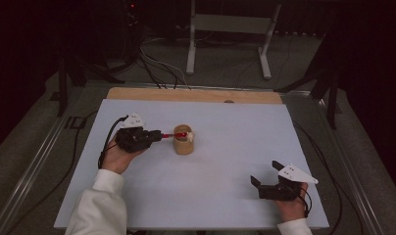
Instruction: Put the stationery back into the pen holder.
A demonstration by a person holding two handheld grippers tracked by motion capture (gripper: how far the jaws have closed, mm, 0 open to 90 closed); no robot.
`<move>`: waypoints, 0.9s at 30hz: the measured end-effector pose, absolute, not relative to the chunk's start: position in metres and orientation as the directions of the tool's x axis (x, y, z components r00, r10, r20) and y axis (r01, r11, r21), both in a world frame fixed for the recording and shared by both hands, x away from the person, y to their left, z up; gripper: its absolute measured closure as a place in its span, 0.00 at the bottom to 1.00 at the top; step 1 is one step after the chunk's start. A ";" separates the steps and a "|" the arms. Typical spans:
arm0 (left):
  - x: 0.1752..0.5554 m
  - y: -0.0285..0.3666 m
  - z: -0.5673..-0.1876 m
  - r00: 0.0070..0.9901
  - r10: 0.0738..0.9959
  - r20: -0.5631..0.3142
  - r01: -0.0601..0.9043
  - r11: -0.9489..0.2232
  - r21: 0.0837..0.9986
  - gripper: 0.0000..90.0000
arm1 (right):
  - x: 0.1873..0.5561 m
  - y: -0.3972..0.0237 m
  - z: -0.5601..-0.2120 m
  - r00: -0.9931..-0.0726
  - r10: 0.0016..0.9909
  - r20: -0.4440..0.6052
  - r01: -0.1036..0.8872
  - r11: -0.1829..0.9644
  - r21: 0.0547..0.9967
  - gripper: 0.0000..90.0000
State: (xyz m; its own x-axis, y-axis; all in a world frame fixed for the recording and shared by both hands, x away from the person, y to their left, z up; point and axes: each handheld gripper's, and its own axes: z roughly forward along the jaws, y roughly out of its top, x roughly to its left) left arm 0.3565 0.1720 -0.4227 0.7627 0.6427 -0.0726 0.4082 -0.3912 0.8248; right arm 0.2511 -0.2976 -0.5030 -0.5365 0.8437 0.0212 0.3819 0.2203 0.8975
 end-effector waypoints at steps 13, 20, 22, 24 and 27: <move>0.361 0.166 -0.427 0.759 0.645 -0.085 0.420 -0.386 0.821 0.90 | 0.251 -0.297 -0.503 -0.537 0.843 0.020 0.382 0.222 0.897 0.00; 0.363 0.163 -0.430 0.760 0.644 -0.089 0.425 -0.389 0.817 0.90 | 0.251 -0.298 -0.503 -0.537 0.843 0.021 0.382 0.222 0.897 0.00; 0.364 0.161 -0.431 0.757 0.648 -0.088 0.428 -0.389 0.815 0.89 | 0.251 -0.298 -0.503 -0.538 0.843 0.021 0.382 0.222 0.897 0.00; 0.365 0.161 -0.432 0.744 0.660 -0.102 0.438 -0.367 0.820 0.79 | 0.251 -0.298 -0.503 -0.538 0.843 0.020 0.381 0.222 0.897 0.00; 0.366 0.160 -0.432 0.726 0.680 -0.107 0.448 -0.349 0.823 0.56 | 0.251 -0.298 -0.503 -0.538 0.843 0.019 0.381 0.222 0.898 0.00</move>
